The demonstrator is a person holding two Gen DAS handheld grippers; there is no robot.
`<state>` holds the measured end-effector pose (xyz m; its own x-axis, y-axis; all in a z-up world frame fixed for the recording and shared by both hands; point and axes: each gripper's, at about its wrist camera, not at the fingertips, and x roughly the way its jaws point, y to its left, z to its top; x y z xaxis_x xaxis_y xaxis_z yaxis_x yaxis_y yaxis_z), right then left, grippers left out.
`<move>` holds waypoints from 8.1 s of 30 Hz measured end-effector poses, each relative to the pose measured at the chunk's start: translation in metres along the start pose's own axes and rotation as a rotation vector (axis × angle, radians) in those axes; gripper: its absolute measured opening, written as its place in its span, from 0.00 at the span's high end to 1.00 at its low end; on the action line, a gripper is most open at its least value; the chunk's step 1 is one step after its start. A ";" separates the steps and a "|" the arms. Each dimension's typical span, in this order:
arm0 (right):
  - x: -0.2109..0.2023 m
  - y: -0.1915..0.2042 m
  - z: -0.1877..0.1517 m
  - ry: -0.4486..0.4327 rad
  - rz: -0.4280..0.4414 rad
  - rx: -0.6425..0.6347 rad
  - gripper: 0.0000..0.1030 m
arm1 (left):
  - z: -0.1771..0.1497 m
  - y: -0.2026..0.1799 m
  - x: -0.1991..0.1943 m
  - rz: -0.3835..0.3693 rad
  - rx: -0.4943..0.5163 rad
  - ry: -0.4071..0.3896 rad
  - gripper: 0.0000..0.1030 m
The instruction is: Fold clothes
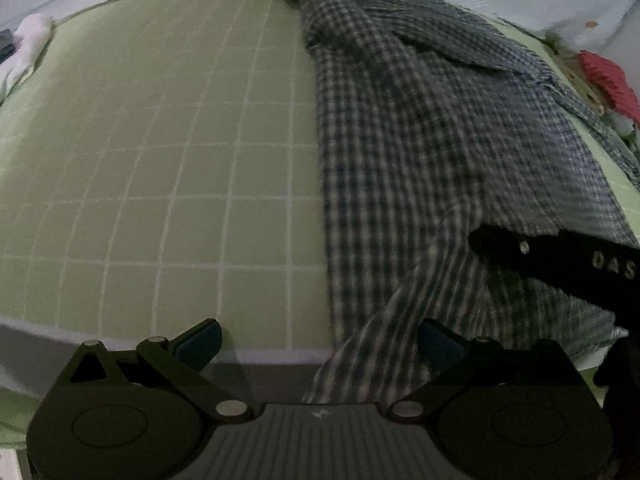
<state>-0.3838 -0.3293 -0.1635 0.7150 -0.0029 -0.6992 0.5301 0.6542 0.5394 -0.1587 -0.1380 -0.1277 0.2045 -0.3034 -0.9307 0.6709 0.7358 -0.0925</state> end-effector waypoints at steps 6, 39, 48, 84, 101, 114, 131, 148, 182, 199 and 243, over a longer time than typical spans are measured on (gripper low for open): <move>-0.007 -0.001 -0.024 0.050 0.055 0.041 0.60 | -0.010 0.020 -0.013 0.007 -0.014 -0.029 0.00; -0.073 -0.046 0.055 -0.199 -0.164 -0.036 0.23 | 0.050 -0.004 -0.038 0.043 -0.060 -0.175 0.00; -0.075 -0.083 0.118 -0.294 -0.187 -0.072 0.00 | 0.093 -0.013 -0.032 0.062 -0.194 -0.260 0.00; 0.038 -0.173 0.368 -0.345 -0.343 0.027 0.94 | 0.417 0.088 0.161 -0.027 -0.549 -0.211 0.97; 0.003 -0.190 0.411 -0.470 -0.435 -0.060 0.95 | 0.482 -0.019 0.177 0.196 -0.272 -0.228 0.97; 0.046 -0.216 0.405 -0.385 -0.510 -0.018 0.94 | 0.480 -0.035 0.221 0.350 -0.116 -0.227 0.96; 0.039 -0.131 0.364 -0.449 -0.402 -0.296 0.94 | 0.409 -0.024 0.108 0.319 -0.145 -0.401 0.14; 0.032 -0.120 0.251 -0.276 -0.319 -0.165 0.03 | 0.288 -0.110 0.088 0.051 -0.028 -0.228 0.13; -0.015 -0.165 0.211 -0.321 -0.520 -0.107 0.00 | 0.231 -0.156 0.072 -0.288 -0.116 -0.154 0.98; -0.039 -0.100 0.138 -0.216 -0.376 -0.317 0.00 | 0.107 -0.091 -0.003 -0.247 -0.372 -0.202 0.99; -0.046 -0.111 0.110 -0.212 -0.372 -0.241 0.00 | 0.086 -0.098 0.014 0.089 -0.203 -0.046 0.18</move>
<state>-0.4252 -0.4854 -0.1396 0.5875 -0.4072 -0.6993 0.6644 0.7361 0.1296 -0.1601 -0.2670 -0.1014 0.2920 -0.2553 -0.9217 0.4925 0.8663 -0.0840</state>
